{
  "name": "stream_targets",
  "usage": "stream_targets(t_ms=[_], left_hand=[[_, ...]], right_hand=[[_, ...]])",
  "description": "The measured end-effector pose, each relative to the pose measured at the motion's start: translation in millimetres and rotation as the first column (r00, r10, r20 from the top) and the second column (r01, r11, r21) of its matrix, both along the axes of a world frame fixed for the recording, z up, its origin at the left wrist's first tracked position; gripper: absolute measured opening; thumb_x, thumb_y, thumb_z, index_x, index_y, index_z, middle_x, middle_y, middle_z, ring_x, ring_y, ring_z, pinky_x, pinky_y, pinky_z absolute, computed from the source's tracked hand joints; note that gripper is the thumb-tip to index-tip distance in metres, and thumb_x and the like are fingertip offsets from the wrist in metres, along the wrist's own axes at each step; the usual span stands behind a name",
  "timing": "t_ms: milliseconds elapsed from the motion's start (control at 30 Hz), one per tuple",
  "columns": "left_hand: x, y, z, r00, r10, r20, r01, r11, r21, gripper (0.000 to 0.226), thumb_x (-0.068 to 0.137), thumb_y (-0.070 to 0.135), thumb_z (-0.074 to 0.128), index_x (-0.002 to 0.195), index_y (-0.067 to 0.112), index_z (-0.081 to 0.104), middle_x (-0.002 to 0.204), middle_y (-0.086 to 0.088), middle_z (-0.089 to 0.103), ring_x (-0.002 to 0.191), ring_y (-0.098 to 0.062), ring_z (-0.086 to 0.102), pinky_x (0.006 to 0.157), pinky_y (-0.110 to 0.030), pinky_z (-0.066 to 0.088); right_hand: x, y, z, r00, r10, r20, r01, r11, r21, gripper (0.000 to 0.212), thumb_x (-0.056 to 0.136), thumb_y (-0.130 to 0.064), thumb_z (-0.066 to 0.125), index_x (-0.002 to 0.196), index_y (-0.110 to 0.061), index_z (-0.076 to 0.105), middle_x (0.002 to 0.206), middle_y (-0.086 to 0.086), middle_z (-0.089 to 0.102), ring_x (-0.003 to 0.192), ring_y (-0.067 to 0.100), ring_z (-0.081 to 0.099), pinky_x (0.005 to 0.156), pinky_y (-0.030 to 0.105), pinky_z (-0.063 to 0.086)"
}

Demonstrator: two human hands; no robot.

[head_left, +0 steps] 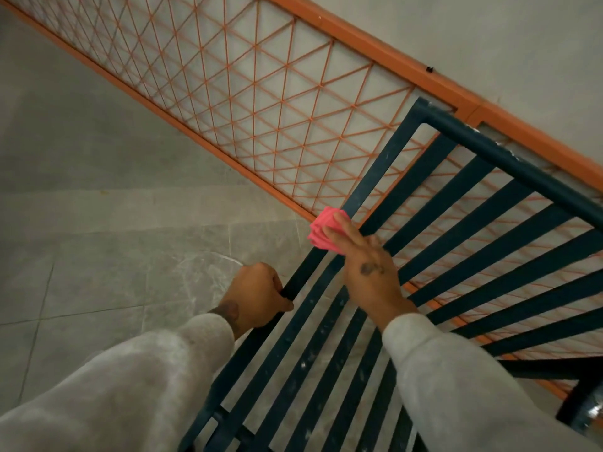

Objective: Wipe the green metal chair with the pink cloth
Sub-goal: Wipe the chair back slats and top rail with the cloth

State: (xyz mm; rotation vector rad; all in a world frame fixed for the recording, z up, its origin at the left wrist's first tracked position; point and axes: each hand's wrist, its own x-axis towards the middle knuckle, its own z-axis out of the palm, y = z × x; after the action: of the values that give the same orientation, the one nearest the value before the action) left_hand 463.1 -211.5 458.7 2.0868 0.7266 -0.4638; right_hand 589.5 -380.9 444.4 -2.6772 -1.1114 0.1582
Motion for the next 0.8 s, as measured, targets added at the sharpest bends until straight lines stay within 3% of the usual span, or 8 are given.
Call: stream_targets(t_ms=[100, 233, 367, 467, 567, 667, 733, 800], left_hand=[[0.5, 1.0, 1.2, 1.0, 0.004, -0.008, -0.004, 1.0, -0.02, 0.025, 0.072, 0.028, 0.083, 0.084, 0.014, 0.067, 0.085, -0.002, 0.067, 0.076, -0.014, 0.064, 0.067, -0.025, 0.052], [3.9, 2.4, 4.1, 1.0, 0.007, 0.01, -0.007, 1.0, -0.018, 0.021, 0.067, 0.019, 0.086, 0.066, 0.012, 0.066, 0.068, 0.0, 0.067, 0.058, -0.009, 0.062, 0.057, -0.019, 0.048], [9.6, 4.0, 4.1, 0.999, -0.024, -0.038, 0.023, 0.999, -0.036, 0.023, 0.068, 0.022, 0.086, 0.076, 0.007, 0.07, 0.075, -0.004, 0.07, 0.065, -0.014, 0.065, 0.063, -0.024, 0.054], [14.0, 4.7, 1.0, 0.995, -0.052, -0.083, 0.05, 0.998, -0.025, 0.03, 0.072, 0.026, 0.083, 0.09, 0.009, 0.067, 0.088, -0.006, 0.069, 0.078, -0.017, 0.065, 0.075, -0.028, 0.056], [17.4, 1.0, 1.4, 0.992, -0.094, -0.089, 0.095, 0.995, 0.007, 0.031, 0.076, 0.025, 0.079, 0.098, 0.009, 0.064, 0.093, -0.006, 0.065, 0.084, -0.018, 0.062, 0.076, -0.028, 0.054], [30.4, -6.9, 5.2, 0.995, -0.075, 0.064, 0.074, 0.997, 0.02, 0.025, 0.075, 0.024, 0.079, 0.091, 0.014, 0.063, 0.085, 0.001, 0.064, 0.077, -0.013, 0.061, 0.067, -0.022, 0.051], [42.9, -10.0, 7.6, 0.988, -0.039, 0.149, 0.037, 0.999, 0.015, 0.017, 0.075, 0.024, 0.078, 0.074, 0.015, 0.063, 0.07, 0.002, 0.064, 0.062, -0.009, 0.059, 0.059, -0.02, 0.049], [54.7, -9.1, 7.2, 0.986, -0.009, 0.165, 0.003, 0.999, 0.036, 0.019, 0.076, 0.024, 0.078, 0.075, 0.014, 0.062, 0.072, 0.0, 0.065, 0.062, -0.011, 0.059, 0.065, -0.026, 0.055]], right_hand=[[-27.9, 3.7, 3.4, 0.999, 0.015, -0.034, -0.012, 0.997, 0.076, 0.08, 0.085, 0.013, 0.044, 0.149, -0.036, 0.038, 0.165, -0.014, 0.008, 0.151, 0.022, 0.018, 0.115, 0.035, 0.03], [-88.3, -8.4, -28.5, 0.992, 0.101, -0.072, -0.093, 0.989, 0.111, 0.1, 0.081, 0.015, 0.059, 0.153, -0.042, 0.018, 0.165, -0.019, 0.002, 0.128, 0.021, 0.052, 0.095, 0.026, 0.042], [-42.8, -16.5, -25.3, 0.986, 0.166, -0.005, -0.165, 0.986, 0.027, 0.111, 0.077, 0.016, 0.057, 0.148, -0.053, 0.006, 0.161, -0.029, -0.006, 0.113, 0.018, 0.055, 0.085, 0.028, 0.05], [9.2, -8.3, -9.9, 0.989, 0.138, 0.055, -0.133, 0.987, -0.088, 0.104, 0.078, 0.015, 0.046, 0.152, -0.047, 0.006, 0.164, -0.021, -0.004, 0.139, 0.027, 0.039, 0.1, 0.038, 0.045], [12.5, 6.4, 8.8, 1.0, 0.017, 0.003, -0.017, 0.997, -0.08, 0.099, 0.081, 0.013, 0.044, 0.155, -0.044, 0.01, 0.165, -0.015, -0.004, 0.14, 0.037, 0.035, 0.106, 0.052, 0.042], [-31.2, 2.3, -1.3, 0.997, 0.06, -0.04, -0.059, 0.998, 0.037, 0.091, 0.086, 0.012, 0.049, 0.154, -0.039, 0.017, 0.166, -0.012, 0.001, 0.149, 0.027, 0.023, 0.116, 0.043, 0.03], [-42.8, -9.4, -14.7, 0.989, 0.143, -0.04, -0.141, 0.989, 0.048, 0.099, 0.083, 0.016, 0.05, 0.155, -0.039, 0.012, 0.165, -0.017, -0.005, 0.137, 0.023, 0.042, 0.112, 0.035, 0.037], [-20.0, -16.8, -18.7, 0.984, 0.177, 0.029, -0.177, 0.984, 0.009, 0.107, 0.075, 0.019, 0.05, 0.155, -0.042, 0.015, 0.165, -0.019, -0.001, 0.107, 0.02, 0.055, 0.091, 0.033, 0.05]])
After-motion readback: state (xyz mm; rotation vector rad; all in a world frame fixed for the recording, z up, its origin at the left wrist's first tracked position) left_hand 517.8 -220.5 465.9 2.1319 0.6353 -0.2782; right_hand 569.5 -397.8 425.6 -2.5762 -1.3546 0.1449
